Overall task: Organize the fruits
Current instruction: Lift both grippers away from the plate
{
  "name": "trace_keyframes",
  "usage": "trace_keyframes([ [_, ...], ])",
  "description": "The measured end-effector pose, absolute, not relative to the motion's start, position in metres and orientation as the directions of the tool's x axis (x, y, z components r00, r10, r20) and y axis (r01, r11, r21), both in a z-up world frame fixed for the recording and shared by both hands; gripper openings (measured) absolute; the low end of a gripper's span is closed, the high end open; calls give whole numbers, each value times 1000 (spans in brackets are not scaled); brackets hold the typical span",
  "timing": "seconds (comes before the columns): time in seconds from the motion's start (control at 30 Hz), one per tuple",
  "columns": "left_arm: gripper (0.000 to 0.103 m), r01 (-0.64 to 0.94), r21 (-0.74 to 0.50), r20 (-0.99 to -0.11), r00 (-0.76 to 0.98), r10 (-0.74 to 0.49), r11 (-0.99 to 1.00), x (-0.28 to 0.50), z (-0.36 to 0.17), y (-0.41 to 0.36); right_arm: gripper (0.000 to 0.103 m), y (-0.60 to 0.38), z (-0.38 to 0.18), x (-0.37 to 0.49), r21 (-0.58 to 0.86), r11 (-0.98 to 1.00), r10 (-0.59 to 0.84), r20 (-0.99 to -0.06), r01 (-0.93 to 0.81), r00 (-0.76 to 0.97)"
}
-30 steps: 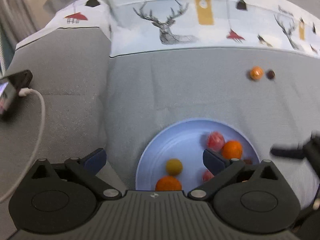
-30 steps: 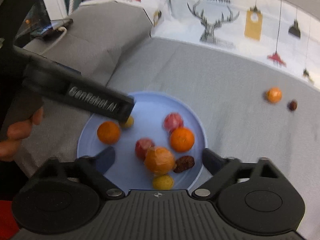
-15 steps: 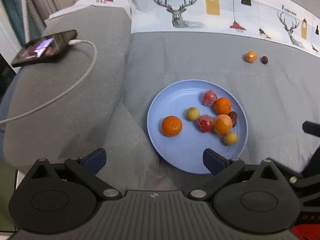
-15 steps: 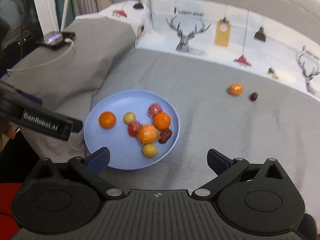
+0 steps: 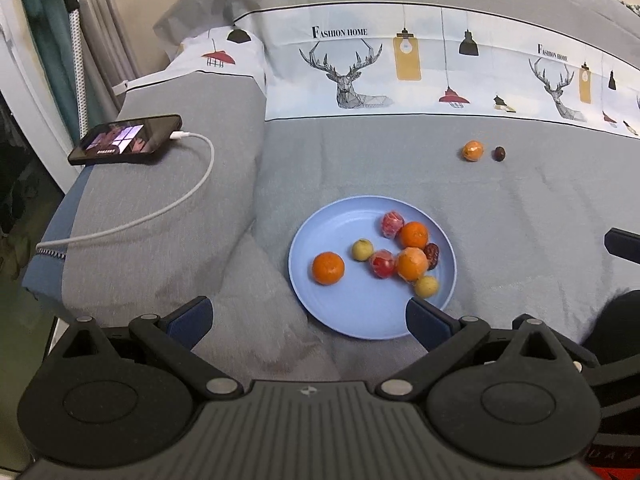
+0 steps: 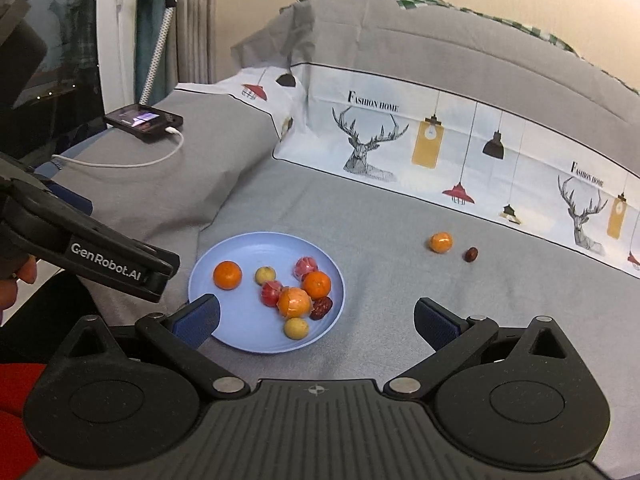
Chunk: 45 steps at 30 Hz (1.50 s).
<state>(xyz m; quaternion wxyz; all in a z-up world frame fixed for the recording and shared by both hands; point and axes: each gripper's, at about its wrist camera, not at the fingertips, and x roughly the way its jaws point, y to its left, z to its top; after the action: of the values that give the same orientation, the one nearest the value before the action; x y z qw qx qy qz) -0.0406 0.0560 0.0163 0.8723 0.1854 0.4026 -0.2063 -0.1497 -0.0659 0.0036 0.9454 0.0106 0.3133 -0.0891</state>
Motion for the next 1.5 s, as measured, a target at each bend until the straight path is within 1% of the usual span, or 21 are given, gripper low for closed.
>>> trace_keyframes([
  [0.17, 103, 501, 171, -766, 609, -205, 848, -50, 21, 60, 102, -63, 8, -160, -27, 984, -156, -584, 173, 796],
  [0.5, 103, 510, 141, -766, 599, -232, 849, -57, 28, 63, 102, -59, 11, -166, -31, 986, -152, -574, 164, 805],
  [1.5, 103, 513, 140, -794, 569, -214, 847, -44, 17, 52, 102, -66, 1, -152, 7, 986, -127, -628, 168, 768],
])
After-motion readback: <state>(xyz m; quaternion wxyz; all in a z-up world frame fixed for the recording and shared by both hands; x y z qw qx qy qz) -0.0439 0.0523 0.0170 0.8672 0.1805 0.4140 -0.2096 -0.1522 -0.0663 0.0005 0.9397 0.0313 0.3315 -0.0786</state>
